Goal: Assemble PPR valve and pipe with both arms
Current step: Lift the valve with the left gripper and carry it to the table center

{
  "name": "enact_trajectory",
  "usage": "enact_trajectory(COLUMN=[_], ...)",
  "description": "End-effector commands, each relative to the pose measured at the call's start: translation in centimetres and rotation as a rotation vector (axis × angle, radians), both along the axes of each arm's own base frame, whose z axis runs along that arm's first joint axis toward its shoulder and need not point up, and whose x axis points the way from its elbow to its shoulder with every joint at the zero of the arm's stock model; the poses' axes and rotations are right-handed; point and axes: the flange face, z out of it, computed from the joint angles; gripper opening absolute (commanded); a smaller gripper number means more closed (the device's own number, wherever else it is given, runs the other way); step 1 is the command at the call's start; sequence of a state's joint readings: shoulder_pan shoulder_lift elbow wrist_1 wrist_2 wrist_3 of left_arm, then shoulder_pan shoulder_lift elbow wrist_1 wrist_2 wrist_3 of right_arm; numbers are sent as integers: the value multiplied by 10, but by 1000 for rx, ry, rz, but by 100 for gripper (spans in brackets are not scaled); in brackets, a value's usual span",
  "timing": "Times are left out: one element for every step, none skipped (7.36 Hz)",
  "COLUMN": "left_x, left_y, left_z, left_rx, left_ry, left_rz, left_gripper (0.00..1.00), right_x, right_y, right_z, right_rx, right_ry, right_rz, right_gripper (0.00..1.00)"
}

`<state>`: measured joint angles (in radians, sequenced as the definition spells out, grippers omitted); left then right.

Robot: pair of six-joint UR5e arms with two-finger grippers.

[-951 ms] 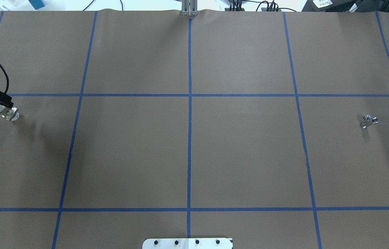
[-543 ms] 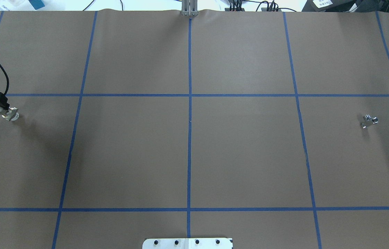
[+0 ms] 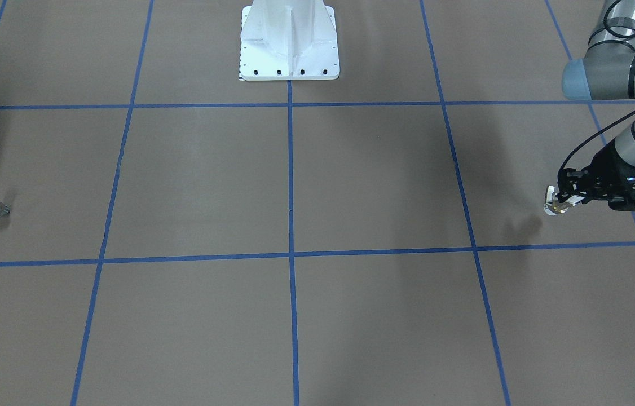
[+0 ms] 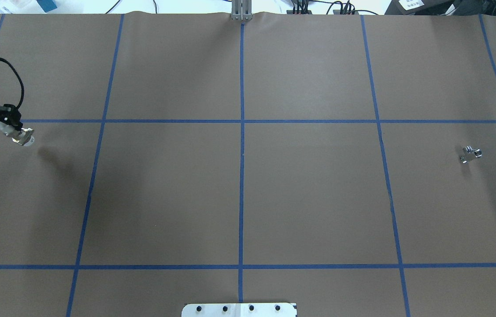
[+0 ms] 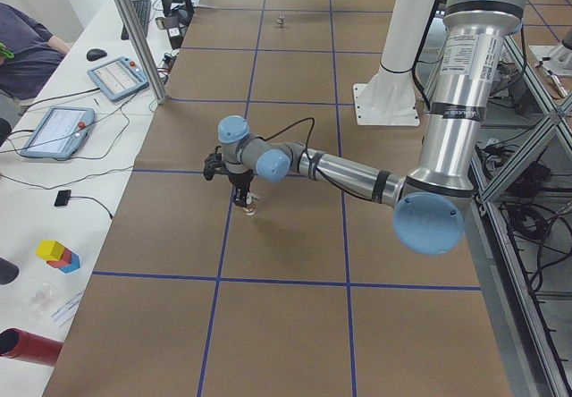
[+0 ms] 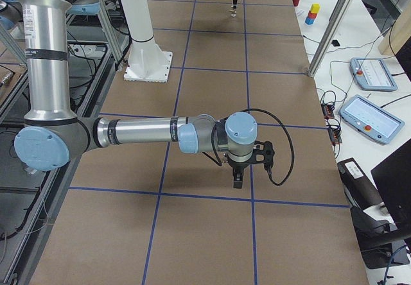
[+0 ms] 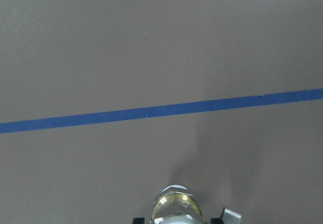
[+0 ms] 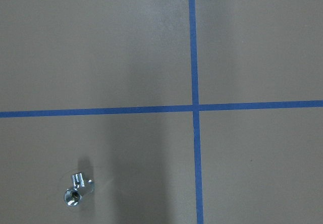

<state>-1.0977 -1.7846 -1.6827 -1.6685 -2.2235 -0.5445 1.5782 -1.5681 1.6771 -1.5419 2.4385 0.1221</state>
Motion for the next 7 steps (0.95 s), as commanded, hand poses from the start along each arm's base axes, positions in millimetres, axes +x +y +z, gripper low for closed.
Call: enact_trajectory(left_x=[29, 64, 103, 162, 219, 271, 304], left_y=[-41, -47, -51, -55, -59, -47, -45], left_z=[-142, -202, -251, -307, -357, -385, -385], left_rx=[-43, -65, -96, -136, -135, -136, -106], left_ry=[-20, -17, 5, 19, -12, -26, 2], left_rz=[2, 12, -18, -32, -45, -32, -27], left_gripper=[0, 0, 0, 0, 0, 0, 0], right_x=[-5, -5, -6, -7, -6, -6, -6], right_y=[-6, -6, -6, -5, -5, -5, -5], right_z=[-5, -4, -5, -4, -3, -3, -3], right_rx=[-14, -16, -13, -9, -8, -8, -8], right_ry=[-3, -1, 2, 4, 9, 9, 9], right_rz=[-6, -7, -9, -16, -16, -16, -16], right_gripper=[99, 99, 99, 99, 99, 99, 99])
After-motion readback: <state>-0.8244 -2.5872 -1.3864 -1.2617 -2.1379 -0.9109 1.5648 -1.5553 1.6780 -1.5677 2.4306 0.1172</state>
